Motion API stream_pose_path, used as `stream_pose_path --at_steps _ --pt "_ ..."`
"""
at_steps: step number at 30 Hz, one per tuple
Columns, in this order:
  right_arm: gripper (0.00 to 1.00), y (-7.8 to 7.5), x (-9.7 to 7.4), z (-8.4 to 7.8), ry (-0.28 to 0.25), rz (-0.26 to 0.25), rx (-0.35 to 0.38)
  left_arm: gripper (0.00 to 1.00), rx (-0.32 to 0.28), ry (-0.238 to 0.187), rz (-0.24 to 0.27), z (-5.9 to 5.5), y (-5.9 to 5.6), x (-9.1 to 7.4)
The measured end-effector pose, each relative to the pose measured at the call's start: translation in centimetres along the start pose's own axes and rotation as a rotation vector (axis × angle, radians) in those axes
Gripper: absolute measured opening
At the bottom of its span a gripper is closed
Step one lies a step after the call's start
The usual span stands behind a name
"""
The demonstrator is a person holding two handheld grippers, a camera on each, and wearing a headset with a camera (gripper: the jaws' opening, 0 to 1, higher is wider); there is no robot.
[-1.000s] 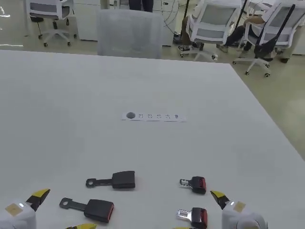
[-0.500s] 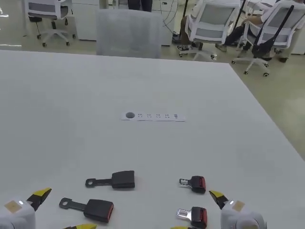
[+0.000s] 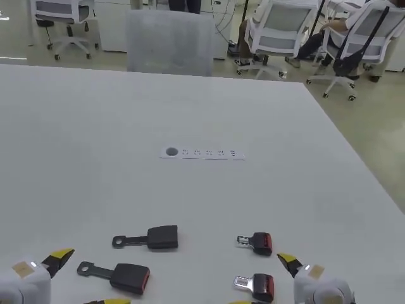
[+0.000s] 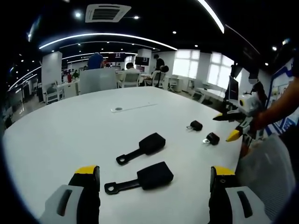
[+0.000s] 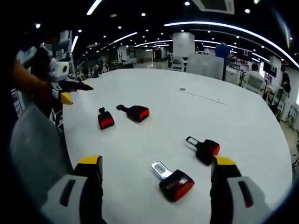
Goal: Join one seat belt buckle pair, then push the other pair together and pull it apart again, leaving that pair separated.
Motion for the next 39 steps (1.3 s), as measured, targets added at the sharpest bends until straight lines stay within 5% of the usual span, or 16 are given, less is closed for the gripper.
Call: stream_pose_path --at_steps 39 --pt "0.88 -2.2 0.4 -1.5 0.084 0.068 -0.023 1.0 0.039 0.081 -0.086 0.5 0.4 2.1"
Point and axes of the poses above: the centre of the closed fingertips' face, and the gripper's own axes: x roughly forward along the fingers, y roughly to its left, z roughly out of its top, the point moved 7 cm from there along -x, roughly backward along the fingers, and after that the axes turned 9 degrees about -z, right-handed, at the moved point
